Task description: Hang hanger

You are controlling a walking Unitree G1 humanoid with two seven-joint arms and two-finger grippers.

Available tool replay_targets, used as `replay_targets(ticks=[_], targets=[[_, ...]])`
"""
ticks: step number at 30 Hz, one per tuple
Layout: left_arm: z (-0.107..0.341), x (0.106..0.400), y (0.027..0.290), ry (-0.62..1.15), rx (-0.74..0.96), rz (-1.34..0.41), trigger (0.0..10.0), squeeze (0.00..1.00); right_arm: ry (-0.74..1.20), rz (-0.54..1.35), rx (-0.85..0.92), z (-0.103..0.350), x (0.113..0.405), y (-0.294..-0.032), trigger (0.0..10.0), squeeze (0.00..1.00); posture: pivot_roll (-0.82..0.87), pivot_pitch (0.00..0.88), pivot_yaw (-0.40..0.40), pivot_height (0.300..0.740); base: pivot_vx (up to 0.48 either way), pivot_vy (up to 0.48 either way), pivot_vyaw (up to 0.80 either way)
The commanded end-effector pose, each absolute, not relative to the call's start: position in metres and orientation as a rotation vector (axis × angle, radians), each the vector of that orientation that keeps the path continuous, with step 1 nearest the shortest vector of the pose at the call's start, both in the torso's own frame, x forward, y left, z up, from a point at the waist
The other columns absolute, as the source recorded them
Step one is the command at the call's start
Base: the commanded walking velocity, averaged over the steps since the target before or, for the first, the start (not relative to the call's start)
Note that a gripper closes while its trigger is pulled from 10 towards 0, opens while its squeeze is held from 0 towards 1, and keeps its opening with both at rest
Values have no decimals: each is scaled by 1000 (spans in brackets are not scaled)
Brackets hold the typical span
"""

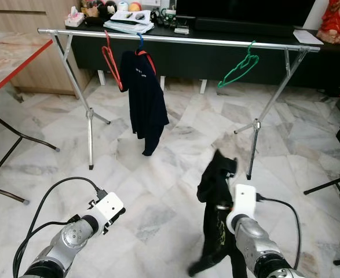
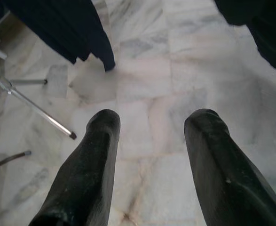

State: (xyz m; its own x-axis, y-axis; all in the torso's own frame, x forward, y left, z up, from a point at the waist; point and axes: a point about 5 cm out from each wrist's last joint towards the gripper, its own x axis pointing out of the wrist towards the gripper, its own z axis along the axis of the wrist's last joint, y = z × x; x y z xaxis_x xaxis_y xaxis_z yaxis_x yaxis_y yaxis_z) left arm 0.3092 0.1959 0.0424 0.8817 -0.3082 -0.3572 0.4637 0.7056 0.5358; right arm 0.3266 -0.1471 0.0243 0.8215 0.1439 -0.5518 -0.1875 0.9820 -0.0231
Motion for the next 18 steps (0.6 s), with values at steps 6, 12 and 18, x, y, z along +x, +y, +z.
replay_targets(ticks=[6,12,18], targets=[[41,305,203,262,664,-463,10000,0,597,512,-488,26,322,-158,10000,0,8,149,-38,740,0,0,0],[38,299,206,287,676,-520,10000,0,605,808,-712,30,315,-173,10000,0,22,141,-48,740,0,0,0],[34,291,211,339,696,-606,10000,0,545,1000,-966,44,317,-184,10000,0,29,134,-60,740,0,0,0]])
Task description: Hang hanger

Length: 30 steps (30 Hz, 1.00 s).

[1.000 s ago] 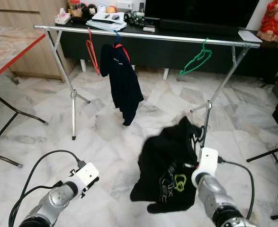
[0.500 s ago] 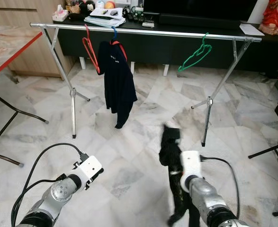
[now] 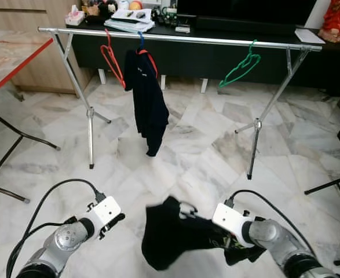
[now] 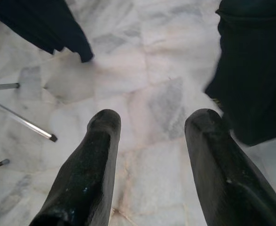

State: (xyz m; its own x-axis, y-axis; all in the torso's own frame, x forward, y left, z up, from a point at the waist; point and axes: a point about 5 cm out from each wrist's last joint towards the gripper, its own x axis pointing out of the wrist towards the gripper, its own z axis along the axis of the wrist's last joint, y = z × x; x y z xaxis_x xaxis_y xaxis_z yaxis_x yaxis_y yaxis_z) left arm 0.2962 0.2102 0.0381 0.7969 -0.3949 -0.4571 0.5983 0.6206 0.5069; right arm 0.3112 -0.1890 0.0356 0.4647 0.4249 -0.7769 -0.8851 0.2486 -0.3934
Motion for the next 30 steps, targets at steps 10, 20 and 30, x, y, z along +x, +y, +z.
replay_targets(ticks=[10,20,30], targets=[[29,284,204,385,755,-761,10000,0,342,1168,-1457,58,323,-179,10000,0,33,114,-85,740,0,0,0],[32,285,188,334,763,-834,10000,0,201,1048,-1307,71,335,-159,10000,0,32,91,-95,740,0,0,0],[47,297,178,241,768,-821,10000,0,242,1096,-1039,74,336,-140,10000,0,33,93,-94,740,0,0,0]])
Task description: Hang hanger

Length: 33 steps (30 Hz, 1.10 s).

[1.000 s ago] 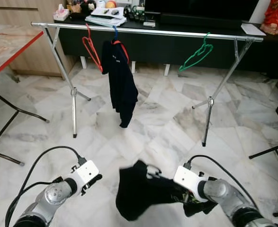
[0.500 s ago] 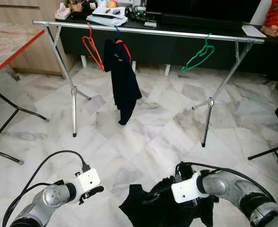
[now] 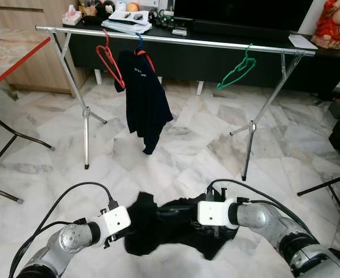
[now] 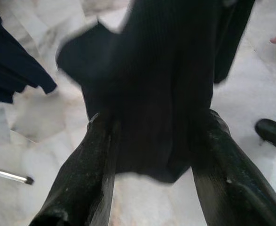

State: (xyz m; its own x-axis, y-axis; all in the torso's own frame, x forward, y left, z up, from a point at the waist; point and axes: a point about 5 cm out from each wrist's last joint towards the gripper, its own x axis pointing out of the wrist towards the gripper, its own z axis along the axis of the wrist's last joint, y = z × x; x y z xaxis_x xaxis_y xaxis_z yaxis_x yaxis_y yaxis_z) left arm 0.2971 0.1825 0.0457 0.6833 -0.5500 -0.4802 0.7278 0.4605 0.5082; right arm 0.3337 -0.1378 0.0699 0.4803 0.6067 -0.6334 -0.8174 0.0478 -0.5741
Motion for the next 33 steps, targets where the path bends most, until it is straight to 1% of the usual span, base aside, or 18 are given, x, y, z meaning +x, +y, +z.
replay_targets(ticks=[1,4,10,13,17,20,26,29,33], targets=[[49,297,176,238,765,-840,10000,0,252,1105,-1048,74,336,-140,10000,0,31,97,-94,740,0,0,0],[48,296,173,243,765,-874,10000,0,277,1128,-1068,72,335,-140,10000,0,32,100,-91,740,0,0,0],[51,298,173,231,760,-866,10000,0,292,1144,-1055,70,334,-139,10000,0,38,109,-92,740,0,0,0],[51,294,171,241,731,-912,10000,0,296,1125,-1048,68,334,-137,10000,0,40,113,-92,740,0,0,0],[46,288,172,300,670,-946,10000,0,300,1074,-1052,69,337,-135,10000,0,43,116,-90,740,0,0,0],[44,285,172,317,640,-959,10000,0,284,1044,-1012,72,341,-130,10000,0,47,119,-91,740,0,0,0],[50,292,171,279,629,-896,10000,0,280,1081,-967,71,338,-120,10000,0,49,122,-91,740,0,0,0],[54,298,170,255,617,-845,10000,0,295,1103,-967,67,336,-119,10000,0,49,122,-93,740,0,0,0],[57,301,169,238,605,-823,10000,0,303,1110,-965,66,335,-119,10000,0,48,123,-93,740,0,0,0]])
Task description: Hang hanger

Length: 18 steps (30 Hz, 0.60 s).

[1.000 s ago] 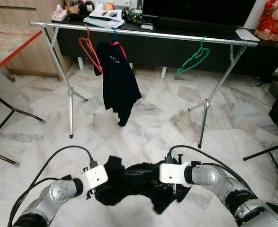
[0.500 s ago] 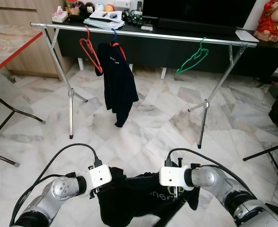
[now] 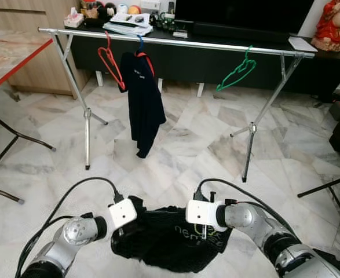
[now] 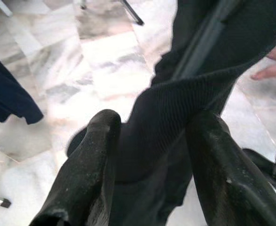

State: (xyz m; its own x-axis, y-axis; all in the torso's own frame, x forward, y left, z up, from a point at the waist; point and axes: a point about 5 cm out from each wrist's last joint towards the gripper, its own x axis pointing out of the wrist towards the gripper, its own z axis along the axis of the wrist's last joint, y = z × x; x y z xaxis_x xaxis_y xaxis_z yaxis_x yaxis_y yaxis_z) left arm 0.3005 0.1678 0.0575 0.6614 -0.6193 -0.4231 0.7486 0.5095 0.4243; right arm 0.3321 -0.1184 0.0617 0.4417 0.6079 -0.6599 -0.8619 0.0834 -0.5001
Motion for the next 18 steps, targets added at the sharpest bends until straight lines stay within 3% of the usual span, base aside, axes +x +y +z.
replay_targets(ticks=[1,4,5,6,8,9,10,12,13,14,15,18], targets=[[58,302,167,229,594,-816,10000,0,308,1110,-966,65,334,-120,10000,0,46,125,-94,740,0,0,0],[57,302,165,227,582,-817,10000,0,311,1109,-966,64,334,-121,10000,0,46,125,-94,740,0,0,0],[56,301,164,229,578,-822,6745,0,311,1109,-967,64,334,-121,10000,0,46,126,-95,740,0,0,0],[56,301,164,230,577,-824,5294,0,311,1110,-967,64,334,-121,10000,0,46,126,-95,740,0,0,0],[56,301,163,230,576,-825,5294,0,311,1110,-967,64,334,-121,10000,0,46,126,-95,740,0,0,0],[56,300,163,227,572,-830,1608,0,309,1111,-965,65,334,-120,10000,0,46,126,-95,740,0,0,0],[56,299,162,224,557,-842,1294,0,308,1112,-965,66,335,-119,10000,0,48,127,-95,740,0,0,0],[56,299,161,224,551,-846,1608,0,308,1112,-965,66,335,-119,10000,0,48,127,-95,740,0,0,0],[55,297,160,230,543,-860,5686,0,308,1111,-966,66,335,-119,10000,0,51,126,-96,740,0,0,0],[55,297,160,230,543,-860,5686,0,308,1111,-966,66,335,-119,10000,0,51,126,-96,740,0,0,0],[54,295,160,242,535,-883,10000,0,310,1110,-972,65,335,-119,10000,0,52,126,-95,740,0,0,0],[53,293,159,257,533,-903,10000,0,312,1110,-979,65,335,-119,10000,0,52,126,-95,740,0,0,0]])
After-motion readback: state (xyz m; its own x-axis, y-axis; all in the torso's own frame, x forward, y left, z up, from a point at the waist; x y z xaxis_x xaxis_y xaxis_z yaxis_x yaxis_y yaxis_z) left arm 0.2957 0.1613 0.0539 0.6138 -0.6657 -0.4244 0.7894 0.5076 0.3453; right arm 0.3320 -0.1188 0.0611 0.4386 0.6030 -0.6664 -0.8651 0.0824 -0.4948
